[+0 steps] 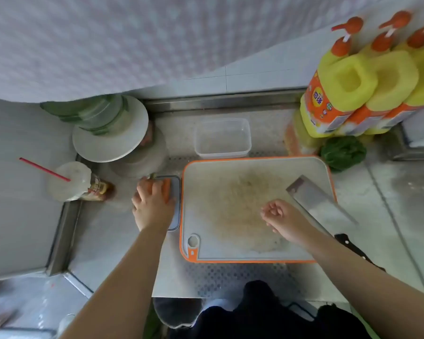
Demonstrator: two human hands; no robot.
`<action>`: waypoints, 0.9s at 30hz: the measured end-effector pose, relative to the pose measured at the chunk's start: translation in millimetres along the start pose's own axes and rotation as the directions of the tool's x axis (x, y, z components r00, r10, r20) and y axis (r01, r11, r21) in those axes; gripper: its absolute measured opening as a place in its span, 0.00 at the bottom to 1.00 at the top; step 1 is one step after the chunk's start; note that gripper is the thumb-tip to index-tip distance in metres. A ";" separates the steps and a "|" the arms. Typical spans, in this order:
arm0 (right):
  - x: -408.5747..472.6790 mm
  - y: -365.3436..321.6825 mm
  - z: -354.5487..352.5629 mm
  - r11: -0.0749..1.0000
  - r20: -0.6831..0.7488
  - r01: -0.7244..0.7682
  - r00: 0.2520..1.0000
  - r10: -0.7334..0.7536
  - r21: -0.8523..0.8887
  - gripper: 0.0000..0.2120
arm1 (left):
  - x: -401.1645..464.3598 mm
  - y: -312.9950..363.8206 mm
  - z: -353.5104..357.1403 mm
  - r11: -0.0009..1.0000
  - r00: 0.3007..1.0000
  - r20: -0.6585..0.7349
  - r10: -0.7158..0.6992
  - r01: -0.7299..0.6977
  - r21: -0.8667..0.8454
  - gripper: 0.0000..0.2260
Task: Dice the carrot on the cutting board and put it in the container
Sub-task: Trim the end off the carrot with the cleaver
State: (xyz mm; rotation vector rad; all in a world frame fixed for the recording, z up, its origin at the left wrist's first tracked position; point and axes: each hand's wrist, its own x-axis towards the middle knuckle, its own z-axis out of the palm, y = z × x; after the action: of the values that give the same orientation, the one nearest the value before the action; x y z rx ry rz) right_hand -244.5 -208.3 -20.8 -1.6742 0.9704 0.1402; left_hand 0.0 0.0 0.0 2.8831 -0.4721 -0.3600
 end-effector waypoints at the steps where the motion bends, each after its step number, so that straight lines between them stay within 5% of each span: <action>1: -1.2 2.4 -0.5 1.000 -0.010 0.009 1.000 -0.009 0.004 0.03 | 1.2 1.0 -2.3 1.000 1.000 0.013 -0.012 0.012 0.000 0.22; 15: -23.5 3.3 -32.7 0.997 -0.121 -0.031 0.992 0.040 0.069 0.03 | 13.2 8.8 0.4 0.996 0.992 0.093 -0.085 0.085 0.003 0.15; 20: -29.8 12.3 -32.1 0.999 -0.121 -0.041 0.992 0.043 0.016 0.04 | -13.8 51.2 1.9 0.954 0.954 0.031 0.298 -0.298 0.005 0.12; 24: -32.6 9.8 -29.6 0.995 -0.148 -0.010 0.989 -0.004 -0.096 0.07 | -47.0 94.1 25.2 0.782 0.793 0.051 0.607 -0.607 0.140 0.09; 27: -34.7 11.7 -35.0 0.986 -0.209 0.006 0.977 -0.041 -0.167 0.07 | -64.5 115.0 39.3 0.645 0.683 0.160 0.713 -0.728 0.232 0.12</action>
State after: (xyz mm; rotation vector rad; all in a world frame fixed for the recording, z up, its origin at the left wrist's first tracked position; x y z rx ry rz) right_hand -288.1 -220.4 1.9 -1.8811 1.1223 0.0272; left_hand -102.9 -91.3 2.5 2.6145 -1.7359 -0.2356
